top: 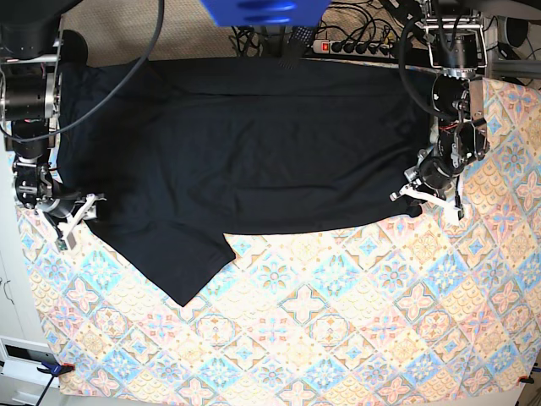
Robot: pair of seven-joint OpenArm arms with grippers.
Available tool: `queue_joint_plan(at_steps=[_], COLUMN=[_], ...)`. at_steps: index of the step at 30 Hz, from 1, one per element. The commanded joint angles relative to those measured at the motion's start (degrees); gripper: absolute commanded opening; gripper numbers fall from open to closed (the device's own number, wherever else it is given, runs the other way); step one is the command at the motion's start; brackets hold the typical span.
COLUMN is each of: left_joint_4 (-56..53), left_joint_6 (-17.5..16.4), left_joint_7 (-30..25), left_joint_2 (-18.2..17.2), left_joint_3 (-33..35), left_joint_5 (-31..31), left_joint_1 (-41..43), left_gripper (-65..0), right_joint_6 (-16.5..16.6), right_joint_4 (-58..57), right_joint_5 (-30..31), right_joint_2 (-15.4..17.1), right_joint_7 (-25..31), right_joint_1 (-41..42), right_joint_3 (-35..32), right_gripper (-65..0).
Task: Fold the T-shirt properly
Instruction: 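Lift the grasped edge and fold it over toward the robot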
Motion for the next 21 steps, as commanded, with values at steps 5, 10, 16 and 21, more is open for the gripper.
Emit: queue_joint_plan(at_steps=[5,10,16,21], left_joint_4=[1.2,1.4,3.8,13.8], left_joint_6=[-0.2,-0.2,-0.2,-0.2], left_joint_7=[-0.8,-0.8,-0.8,-0.8], left_joint_2=[-0.8,-0.6,-0.7,-1.0], left_joint_3=[-0.3,-0.3,-0.2,-0.2], left_joint_5=[-0.4,-0.4,-0.4,-0.2], left_joint_1=[-0.7,-0.7,0.7,5.5], left_gripper=[-65.0,-65.0,-65.0,-65.0], right_joint_6=[3.9,3.9,3.9,3.9], right_joint_4=[1.2,1.4,10.5,20.1], right_joint_5=[0.8,1.1,1.2,1.2], right_joint_2=[-1.0,-1.0,0.9,1.7], right_joint_7=[-0.9,0.9,0.7,-2.3], right_joint_1=[-1.0,-1.3,-4.7,-12.2], right_joint_3=[0.2,0.8,3.4,11.9], right_gripper=[-45.5,-61.9,-64.6,-64.6])
